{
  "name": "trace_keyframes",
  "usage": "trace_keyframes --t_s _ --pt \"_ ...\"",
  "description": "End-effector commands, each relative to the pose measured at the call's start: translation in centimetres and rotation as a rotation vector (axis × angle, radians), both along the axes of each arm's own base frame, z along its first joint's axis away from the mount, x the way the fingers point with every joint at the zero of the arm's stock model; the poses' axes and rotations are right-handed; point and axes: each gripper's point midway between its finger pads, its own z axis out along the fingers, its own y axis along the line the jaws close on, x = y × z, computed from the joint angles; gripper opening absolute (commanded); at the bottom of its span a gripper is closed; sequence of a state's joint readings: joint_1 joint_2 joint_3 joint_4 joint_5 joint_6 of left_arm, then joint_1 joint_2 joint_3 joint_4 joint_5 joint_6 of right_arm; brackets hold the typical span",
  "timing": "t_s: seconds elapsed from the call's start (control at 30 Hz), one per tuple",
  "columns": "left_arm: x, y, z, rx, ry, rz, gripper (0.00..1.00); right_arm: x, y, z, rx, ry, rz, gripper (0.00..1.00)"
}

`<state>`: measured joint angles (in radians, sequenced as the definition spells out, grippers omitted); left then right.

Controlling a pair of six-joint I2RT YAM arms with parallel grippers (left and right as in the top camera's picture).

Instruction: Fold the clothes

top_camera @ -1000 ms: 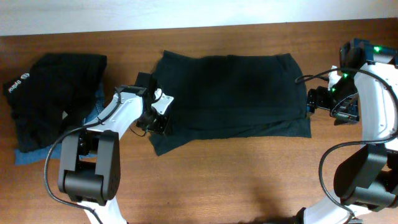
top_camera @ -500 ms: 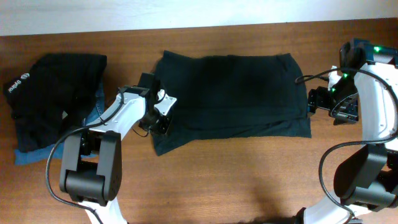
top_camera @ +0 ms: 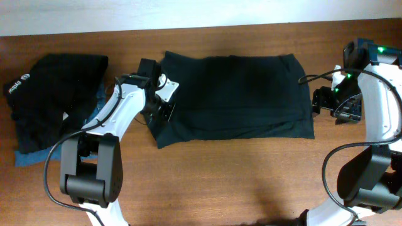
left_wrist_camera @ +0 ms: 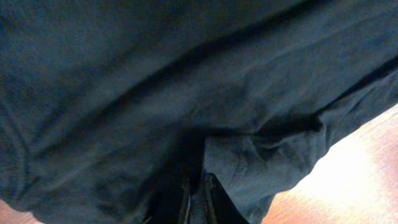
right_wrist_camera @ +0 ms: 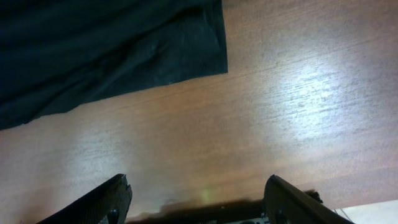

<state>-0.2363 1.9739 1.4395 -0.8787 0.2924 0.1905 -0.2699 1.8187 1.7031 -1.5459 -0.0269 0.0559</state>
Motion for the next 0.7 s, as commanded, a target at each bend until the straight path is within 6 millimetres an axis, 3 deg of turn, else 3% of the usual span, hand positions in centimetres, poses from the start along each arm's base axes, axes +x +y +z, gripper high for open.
trace_keyframes --t_s 0.0,0.2,0.37,0.57,0.63,0.67 --pt "1.1 -0.8 1.2 -0.040 -0.031 -0.012 0.10 0.3 -0.1 -0.4 0.005 -0.003 -0.011 0.74" --pt "3.0 -1.2 3.3 -0.063 -0.097 -0.010 0.10 1.0 -0.3 -1.4 0.006 -0.001 -0.010 0.74" --pt "4.0 -0.9 4.1 -0.070 -0.129 0.002 0.10 1.6 -0.5 -3.6 0.012 0.021 -0.007 0.73" --pt "2.8 -0.7 3.7 -0.059 -0.077 0.002 0.11 0.8 -0.3 -7.6 0.037 0.109 -0.007 0.75" --pt "2.0 -0.5 3.3 -0.050 -0.043 0.002 0.20 0.3 -0.1 -8.9 0.045 0.141 -0.007 0.77" --pt "1.5 -0.4 2.8 -0.046 -0.023 0.002 0.37 -0.1 0.0 -9.7 0.051 0.159 -0.008 0.78"
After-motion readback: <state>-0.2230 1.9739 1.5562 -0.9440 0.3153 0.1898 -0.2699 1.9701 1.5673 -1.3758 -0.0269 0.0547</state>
